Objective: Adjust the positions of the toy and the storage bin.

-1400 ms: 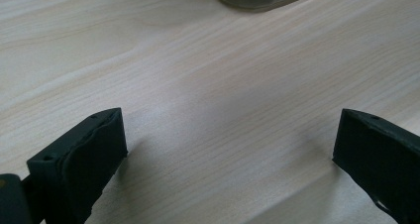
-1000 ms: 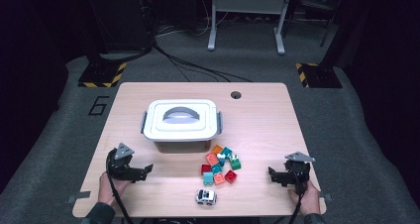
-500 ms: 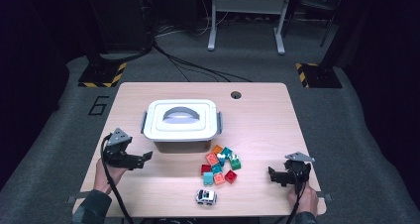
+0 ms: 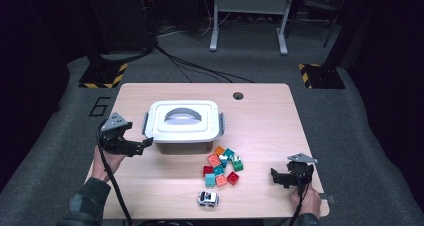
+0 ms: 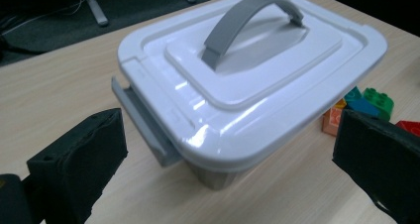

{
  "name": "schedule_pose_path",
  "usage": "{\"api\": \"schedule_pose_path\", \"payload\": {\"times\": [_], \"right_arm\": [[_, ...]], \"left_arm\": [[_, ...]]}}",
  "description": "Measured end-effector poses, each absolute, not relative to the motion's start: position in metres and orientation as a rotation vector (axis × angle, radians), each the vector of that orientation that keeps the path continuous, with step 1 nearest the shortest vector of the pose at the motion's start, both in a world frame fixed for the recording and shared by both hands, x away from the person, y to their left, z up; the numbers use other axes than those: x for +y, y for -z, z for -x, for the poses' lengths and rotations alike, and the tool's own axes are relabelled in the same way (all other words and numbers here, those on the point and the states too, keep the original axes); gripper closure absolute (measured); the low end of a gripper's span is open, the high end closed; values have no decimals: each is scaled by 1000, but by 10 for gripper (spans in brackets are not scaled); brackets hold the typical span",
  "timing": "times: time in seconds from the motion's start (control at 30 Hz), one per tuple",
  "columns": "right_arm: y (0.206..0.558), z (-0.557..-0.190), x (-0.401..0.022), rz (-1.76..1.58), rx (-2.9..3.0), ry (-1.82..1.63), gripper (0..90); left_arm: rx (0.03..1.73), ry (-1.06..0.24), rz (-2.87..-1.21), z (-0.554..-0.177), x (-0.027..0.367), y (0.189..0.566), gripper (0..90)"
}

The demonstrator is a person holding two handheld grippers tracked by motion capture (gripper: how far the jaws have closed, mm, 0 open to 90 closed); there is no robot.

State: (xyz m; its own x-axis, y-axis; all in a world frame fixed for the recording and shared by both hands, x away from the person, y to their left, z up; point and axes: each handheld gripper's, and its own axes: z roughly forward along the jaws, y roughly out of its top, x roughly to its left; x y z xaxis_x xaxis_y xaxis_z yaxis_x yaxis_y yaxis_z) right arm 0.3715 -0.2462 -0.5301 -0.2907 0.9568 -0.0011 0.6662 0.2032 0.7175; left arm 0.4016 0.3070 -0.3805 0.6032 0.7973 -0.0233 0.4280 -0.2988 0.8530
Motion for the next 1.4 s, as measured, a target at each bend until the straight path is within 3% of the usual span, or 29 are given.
{"api": "schedule_pose_path", "payload": {"times": [0.53, 0.67, 0.87, 1.03, 1.13, 1.4], "right_arm": [[530, -372, -246, -1503, 2037, -860, 0], [530, -371, -246, -1506, 2035, -862, 0], [530, -371, -246, -1509, 2033, -867, 0], [530, -371, -246, -1508, 2033, -867, 0], [530, -371, -246, -1508, 2033, -867, 0], [530, -371, -246, -1508, 2033, -867, 0]], "left_arm": [[828, -451, -2078, -464, 255, 364, 1], [805, -437, -2112, -475, 244, 367, 37], [805, -407, -2122, -494, 233, 371, 245], [793, -365, -2121, -501, 228, 376, 322], [789, -358, -2133, -506, 227, 378, 436], [799, -388, -2147, -506, 225, 380, 519]]}}
